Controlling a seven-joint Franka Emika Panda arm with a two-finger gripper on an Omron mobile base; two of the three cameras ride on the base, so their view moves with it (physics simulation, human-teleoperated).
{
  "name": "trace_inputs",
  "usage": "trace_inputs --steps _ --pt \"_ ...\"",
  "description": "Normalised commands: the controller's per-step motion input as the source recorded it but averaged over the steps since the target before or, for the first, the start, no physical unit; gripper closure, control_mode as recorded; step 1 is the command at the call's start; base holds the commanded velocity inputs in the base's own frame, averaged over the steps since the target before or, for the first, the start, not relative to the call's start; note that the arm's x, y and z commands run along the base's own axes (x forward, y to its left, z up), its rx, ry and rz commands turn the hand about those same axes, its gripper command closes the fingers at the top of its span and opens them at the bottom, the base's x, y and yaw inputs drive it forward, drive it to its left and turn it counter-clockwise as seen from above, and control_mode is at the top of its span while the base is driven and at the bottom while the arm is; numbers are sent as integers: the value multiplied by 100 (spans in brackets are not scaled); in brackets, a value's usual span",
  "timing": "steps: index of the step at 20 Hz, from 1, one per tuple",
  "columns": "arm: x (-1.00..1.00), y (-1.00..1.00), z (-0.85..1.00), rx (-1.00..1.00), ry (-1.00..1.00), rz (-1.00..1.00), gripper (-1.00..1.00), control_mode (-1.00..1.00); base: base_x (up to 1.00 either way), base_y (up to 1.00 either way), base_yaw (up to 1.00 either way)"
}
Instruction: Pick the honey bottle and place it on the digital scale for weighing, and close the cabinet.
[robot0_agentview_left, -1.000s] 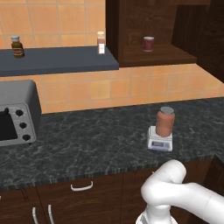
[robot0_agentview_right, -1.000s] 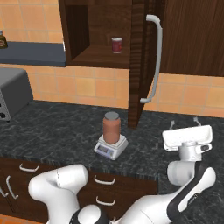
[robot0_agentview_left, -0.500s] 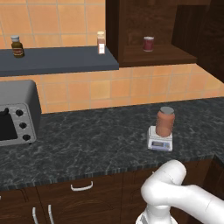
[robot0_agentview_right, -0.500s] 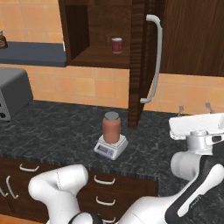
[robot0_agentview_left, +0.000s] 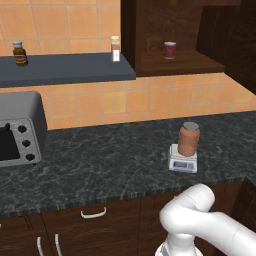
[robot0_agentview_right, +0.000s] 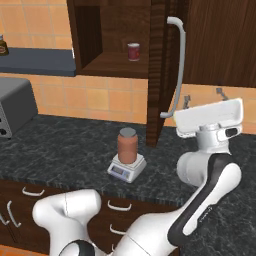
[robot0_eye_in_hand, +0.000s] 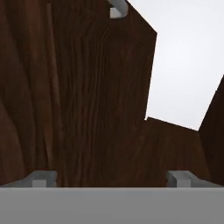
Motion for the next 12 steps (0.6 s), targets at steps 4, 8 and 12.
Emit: trace_inputs --steps 4,8,12 --pt "-45 70 61 -15 -2 -6 -100 -100 0 0 0" --pt "-48 92 36 -18 -1 -10 -100 -100 0 0 0" --pt "-25 100 3 -29 0 -18 -100 -100 0 0 0"
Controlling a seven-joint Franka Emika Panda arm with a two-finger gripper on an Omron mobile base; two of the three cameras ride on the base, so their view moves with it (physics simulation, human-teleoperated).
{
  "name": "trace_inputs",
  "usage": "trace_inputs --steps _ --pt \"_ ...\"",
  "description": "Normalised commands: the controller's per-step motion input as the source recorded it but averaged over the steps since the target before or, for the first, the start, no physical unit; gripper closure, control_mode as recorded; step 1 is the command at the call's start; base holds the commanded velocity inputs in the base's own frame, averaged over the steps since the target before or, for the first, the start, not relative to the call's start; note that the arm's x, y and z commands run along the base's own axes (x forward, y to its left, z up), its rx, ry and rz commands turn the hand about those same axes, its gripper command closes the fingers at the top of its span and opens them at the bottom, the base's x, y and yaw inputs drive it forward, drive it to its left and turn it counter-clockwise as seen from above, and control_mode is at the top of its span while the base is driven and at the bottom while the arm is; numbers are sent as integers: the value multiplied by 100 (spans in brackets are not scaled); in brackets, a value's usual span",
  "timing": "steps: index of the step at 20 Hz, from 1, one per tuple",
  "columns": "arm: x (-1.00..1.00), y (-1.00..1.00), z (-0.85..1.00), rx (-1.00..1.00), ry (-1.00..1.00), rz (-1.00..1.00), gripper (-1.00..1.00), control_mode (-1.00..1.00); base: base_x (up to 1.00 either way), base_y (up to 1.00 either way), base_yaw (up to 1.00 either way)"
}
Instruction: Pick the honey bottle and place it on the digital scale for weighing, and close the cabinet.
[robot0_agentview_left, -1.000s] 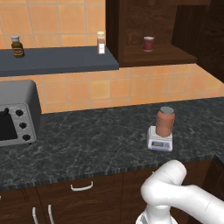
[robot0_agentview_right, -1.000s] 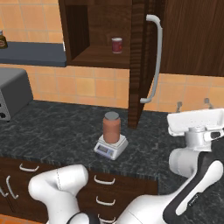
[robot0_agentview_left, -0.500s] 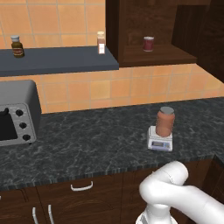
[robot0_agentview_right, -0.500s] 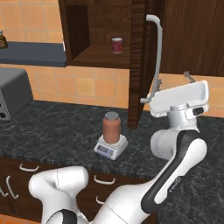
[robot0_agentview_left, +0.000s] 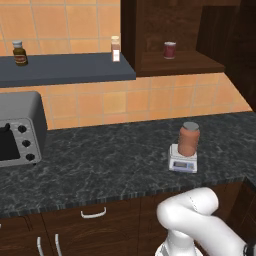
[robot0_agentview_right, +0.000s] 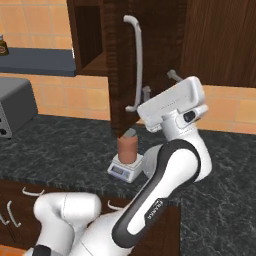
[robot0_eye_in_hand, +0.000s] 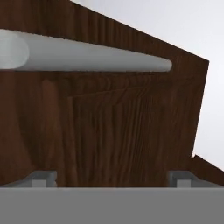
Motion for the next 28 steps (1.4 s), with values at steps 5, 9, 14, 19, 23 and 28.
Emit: trace_inputs --steps 5,9,14,19,23,28 --pt "3 100 1 -26 2 -31 -100 -100 0 0 0" --pt "42 100 11 -23 12 -31 -100 -100 0 0 0" --pt "56 100 2 -21 5 -31 -100 -100 0 0 0" --pt "60 79 11 -15 2 -26 -100 -100 0 0 0" --pt "71 22 2 -5 1 -11 -100 -100 0 0 0" --pt "82 0 0 -1 7 -1 -100 -100 0 0 0"
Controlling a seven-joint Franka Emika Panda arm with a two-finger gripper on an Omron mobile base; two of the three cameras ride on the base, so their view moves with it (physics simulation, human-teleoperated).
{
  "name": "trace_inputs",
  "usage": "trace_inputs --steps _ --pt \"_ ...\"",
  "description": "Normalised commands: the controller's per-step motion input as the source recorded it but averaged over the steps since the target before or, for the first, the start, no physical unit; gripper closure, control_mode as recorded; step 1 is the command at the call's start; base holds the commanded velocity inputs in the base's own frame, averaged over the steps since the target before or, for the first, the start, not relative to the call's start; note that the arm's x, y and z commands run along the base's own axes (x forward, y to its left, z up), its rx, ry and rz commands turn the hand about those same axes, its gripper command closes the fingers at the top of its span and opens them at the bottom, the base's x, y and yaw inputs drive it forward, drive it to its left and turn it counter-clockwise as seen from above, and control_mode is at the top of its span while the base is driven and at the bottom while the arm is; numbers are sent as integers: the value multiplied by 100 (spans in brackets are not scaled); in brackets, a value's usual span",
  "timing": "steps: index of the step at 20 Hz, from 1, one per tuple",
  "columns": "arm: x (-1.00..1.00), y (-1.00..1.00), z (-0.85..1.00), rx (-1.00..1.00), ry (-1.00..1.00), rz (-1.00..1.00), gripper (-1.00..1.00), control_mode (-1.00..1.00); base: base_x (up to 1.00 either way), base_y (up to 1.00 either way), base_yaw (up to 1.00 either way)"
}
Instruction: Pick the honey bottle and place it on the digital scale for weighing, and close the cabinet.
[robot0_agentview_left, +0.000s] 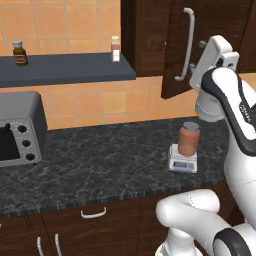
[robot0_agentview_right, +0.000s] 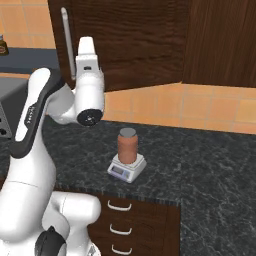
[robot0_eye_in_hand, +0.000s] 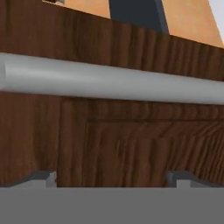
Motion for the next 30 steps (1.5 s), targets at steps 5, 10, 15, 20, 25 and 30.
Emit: trace_inputs --steps 5,10,15,20,25,30 --pt "91 0 0 0 9 0 -100 -100 0 0 0" --pt "83 -1 0 0 8 0 -100 -100 0 0 0" --pt "64 -16 0 0 2 0 -100 -100 0 0 0" --pt "61 -19 0 0 0 0 -100 -100 0 0 0" --pt "67 -21 -1 0 0 0 -100 -100 0 0 0" --pt "82 -3 -22 -1 0 0 -100 -100 0 0 0"
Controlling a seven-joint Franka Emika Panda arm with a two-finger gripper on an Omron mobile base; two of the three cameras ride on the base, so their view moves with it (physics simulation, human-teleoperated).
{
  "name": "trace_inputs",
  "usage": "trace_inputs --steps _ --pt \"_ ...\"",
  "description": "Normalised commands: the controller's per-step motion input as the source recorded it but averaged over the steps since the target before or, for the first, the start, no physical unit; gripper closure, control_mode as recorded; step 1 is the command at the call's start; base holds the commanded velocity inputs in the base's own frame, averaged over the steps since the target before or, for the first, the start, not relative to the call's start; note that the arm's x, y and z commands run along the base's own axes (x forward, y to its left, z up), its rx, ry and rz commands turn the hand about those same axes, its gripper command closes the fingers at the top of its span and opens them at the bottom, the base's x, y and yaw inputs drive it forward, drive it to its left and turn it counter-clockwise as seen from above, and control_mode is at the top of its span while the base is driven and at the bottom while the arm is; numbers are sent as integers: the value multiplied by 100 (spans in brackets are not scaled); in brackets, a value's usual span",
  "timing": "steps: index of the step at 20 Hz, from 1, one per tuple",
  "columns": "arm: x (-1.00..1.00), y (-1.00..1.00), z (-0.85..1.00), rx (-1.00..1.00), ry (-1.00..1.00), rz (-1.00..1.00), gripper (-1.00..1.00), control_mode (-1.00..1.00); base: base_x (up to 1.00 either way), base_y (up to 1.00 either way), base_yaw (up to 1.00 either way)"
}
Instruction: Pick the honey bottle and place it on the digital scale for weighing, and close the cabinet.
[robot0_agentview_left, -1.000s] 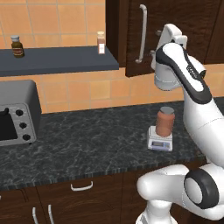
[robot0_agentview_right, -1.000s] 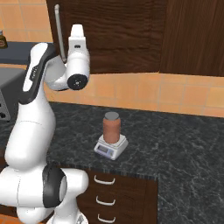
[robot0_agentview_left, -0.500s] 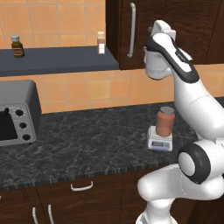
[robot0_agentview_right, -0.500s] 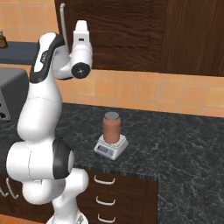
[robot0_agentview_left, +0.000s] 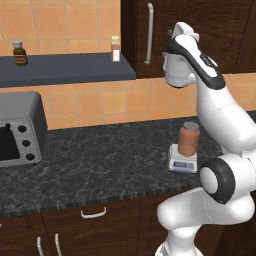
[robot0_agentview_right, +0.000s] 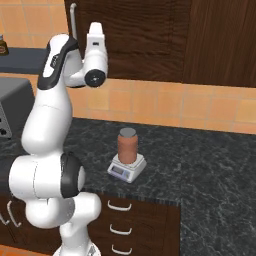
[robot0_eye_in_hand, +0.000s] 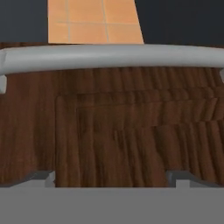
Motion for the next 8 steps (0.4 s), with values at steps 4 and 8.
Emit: trace_inputs --steps 4,8 --pt "80 -25 -39 -6 8 -3 -100 -100 0 0 0" --pt "58 -51 -48 -8 18 -4 -100 -100 0 0 0"
